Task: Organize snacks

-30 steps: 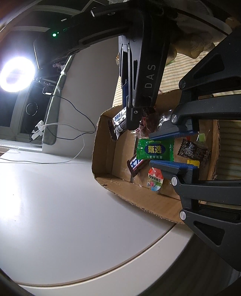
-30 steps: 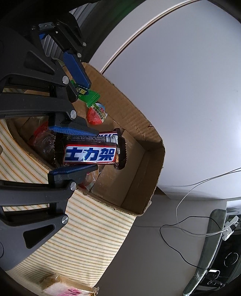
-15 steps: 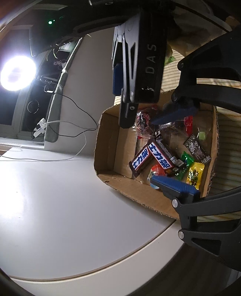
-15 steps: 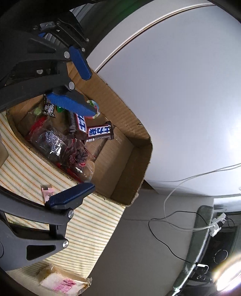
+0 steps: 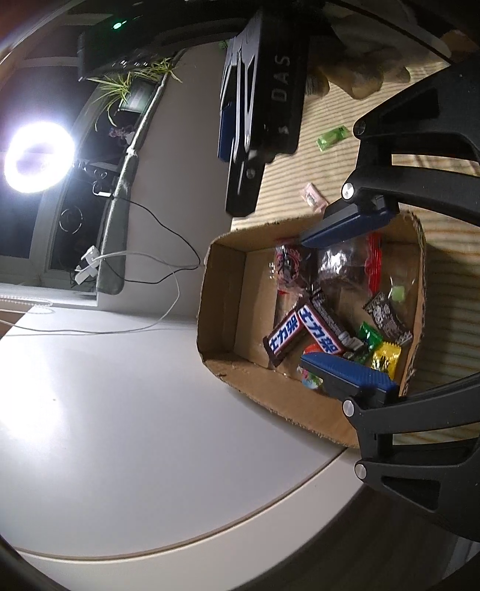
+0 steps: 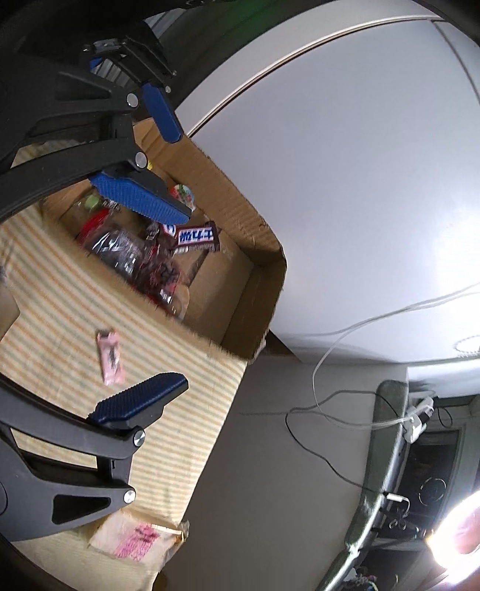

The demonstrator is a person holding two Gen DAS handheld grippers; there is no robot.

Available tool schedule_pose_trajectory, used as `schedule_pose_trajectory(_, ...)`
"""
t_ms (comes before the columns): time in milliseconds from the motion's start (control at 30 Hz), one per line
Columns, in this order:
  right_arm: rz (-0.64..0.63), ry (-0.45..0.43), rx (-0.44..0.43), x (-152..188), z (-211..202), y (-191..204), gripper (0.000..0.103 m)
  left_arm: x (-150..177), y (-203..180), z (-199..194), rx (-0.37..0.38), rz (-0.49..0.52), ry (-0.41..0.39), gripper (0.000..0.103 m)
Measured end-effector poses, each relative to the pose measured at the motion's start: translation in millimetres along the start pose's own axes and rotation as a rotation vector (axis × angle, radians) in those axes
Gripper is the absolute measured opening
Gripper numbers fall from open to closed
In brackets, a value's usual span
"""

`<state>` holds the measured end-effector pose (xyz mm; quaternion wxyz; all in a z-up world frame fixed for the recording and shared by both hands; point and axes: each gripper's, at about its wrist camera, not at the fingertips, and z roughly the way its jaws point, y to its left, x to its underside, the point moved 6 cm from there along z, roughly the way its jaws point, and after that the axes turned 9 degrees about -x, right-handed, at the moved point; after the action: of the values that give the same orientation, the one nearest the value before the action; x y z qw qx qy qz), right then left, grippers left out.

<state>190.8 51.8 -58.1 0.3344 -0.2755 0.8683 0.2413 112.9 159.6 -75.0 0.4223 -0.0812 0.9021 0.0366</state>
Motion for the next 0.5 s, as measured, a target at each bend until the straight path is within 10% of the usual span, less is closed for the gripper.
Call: schedule_pose_trajectory(500,0.078,-0.016,0.102,46,-70,-94,0.085,1,-68,-7,0.106,0.06,0.008,0.059)
